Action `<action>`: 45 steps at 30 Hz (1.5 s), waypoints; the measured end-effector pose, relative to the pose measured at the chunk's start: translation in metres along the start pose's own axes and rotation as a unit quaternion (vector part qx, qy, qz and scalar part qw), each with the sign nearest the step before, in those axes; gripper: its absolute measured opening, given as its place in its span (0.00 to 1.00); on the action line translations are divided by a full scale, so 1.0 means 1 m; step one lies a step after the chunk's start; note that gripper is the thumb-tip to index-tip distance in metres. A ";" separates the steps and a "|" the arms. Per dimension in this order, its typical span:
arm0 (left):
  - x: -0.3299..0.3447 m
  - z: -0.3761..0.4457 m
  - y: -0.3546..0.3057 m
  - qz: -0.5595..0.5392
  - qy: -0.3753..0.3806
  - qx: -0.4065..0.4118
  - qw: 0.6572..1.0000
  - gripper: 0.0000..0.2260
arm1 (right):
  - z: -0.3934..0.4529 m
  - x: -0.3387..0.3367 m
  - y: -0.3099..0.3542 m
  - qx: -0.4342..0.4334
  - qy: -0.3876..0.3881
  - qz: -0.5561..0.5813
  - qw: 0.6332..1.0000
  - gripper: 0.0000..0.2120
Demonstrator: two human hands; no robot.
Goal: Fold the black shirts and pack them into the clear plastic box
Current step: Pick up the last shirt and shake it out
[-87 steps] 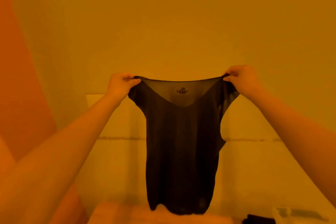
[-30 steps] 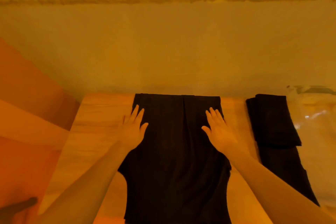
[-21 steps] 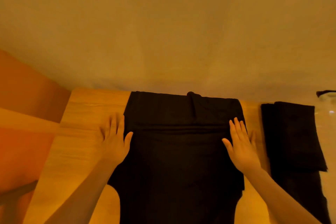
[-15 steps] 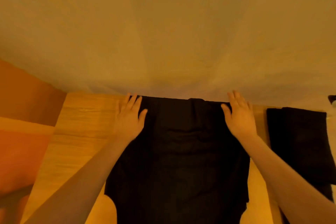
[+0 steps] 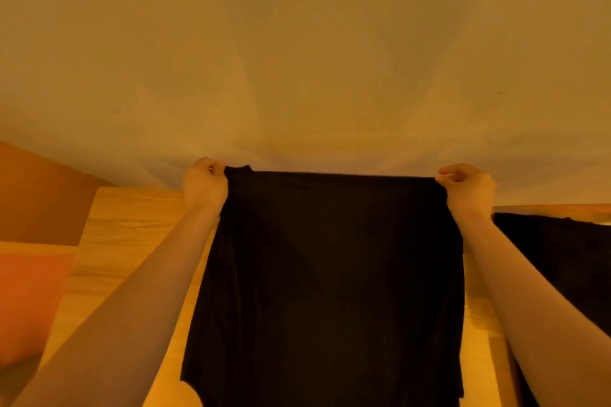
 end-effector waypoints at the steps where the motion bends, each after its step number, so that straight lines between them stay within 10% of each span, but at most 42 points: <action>1: -0.005 -0.001 0.000 0.007 -0.024 0.014 1.000 0.11 | 0.002 -0.002 -0.001 0.003 -0.008 0.001 1.000 0.07; 16: -0.010 -0.010 -0.007 0.080 -0.049 0.138 0.986 0.09 | -0.005 0.000 0.013 -0.097 0.003 -0.072 0.993 0.12; 22: 0.068 -0.126 -0.049 0.223 0.074 0.371 0.898 0.23 | -0.110 0.066 0.038 -0.344 0.128 -0.266 0.892 0.25; 29: 0.060 -0.111 0.017 0.330 0.084 0.295 0.893 0.30 | -0.082 0.058 -0.015 -0.304 0.129 -0.383 0.863 0.43; 37: 0.035 -0.166 0.054 0.362 0.080 0.307 0.876 0.29 | -0.183 0.065 -0.018 -0.337 0.157 -0.388 0.843 0.29; 45: 0.016 -0.163 0.090 0.338 0.075 0.277 0.896 0.29 | -0.180 0.043 -0.066 -0.320 0.122 -0.418 0.841 0.36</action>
Point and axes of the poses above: each hand's wrist, its own z-axis towards the middle knuckle, its own x-axis out of the palm, y = z × x, the point moved 9 cm from there along z, towards the middle knuckle
